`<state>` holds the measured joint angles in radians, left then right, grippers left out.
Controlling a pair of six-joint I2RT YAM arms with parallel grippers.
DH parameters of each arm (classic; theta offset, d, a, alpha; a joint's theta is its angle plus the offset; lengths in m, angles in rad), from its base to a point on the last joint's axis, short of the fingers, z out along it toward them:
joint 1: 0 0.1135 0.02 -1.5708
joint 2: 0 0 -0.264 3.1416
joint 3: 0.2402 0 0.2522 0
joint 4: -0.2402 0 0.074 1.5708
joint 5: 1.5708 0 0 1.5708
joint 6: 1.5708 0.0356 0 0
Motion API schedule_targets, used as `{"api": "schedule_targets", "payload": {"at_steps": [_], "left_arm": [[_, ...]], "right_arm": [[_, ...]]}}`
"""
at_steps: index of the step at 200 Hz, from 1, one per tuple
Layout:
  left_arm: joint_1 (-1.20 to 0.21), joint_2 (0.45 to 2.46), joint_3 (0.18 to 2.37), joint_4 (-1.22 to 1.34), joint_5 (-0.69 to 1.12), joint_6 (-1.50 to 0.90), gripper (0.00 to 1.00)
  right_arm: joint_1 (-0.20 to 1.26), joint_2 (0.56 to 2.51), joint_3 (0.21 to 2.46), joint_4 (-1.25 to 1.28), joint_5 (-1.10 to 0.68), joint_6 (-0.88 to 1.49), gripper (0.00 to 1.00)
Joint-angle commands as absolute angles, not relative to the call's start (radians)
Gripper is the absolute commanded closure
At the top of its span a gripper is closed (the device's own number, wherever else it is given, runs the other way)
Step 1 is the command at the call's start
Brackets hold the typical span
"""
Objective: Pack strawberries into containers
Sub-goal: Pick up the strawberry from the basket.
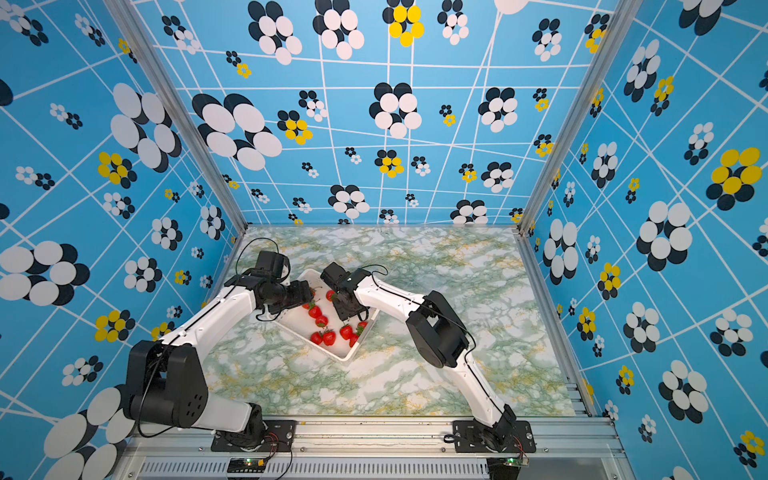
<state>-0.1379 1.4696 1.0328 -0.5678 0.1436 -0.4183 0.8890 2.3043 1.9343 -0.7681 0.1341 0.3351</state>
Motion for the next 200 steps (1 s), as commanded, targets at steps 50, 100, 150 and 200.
{"api": "schedule_targets", "payload": {"at_steps": [50, 100, 150, 200], "left_arm": [[-0.133, 1.476, 1.013, -0.548, 0.166, -0.388, 0.17], [-0.127, 1.477, 1.005, -0.537, 0.173, -0.387, 0.17], [-0.127, 1.477, 1.000, -0.531, 0.173, -0.388, 0.17], [-0.127, 1.473, 0.998, -0.531, 0.173, -0.387, 0.17]], "right_arm": [[0.898, 2.371, 1.989, -0.745, 0.193, 0.357, 0.51], [0.901, 2.379, 1.994, -0.759, 0.196, 0.361, 0.61], [0.904, 2.350, 1.965, -0.758, 0.200, 0.358, 0.71], [0.911, 2.333, 1.950, -0.758, 0.217, 0.357, 0.74]]}}
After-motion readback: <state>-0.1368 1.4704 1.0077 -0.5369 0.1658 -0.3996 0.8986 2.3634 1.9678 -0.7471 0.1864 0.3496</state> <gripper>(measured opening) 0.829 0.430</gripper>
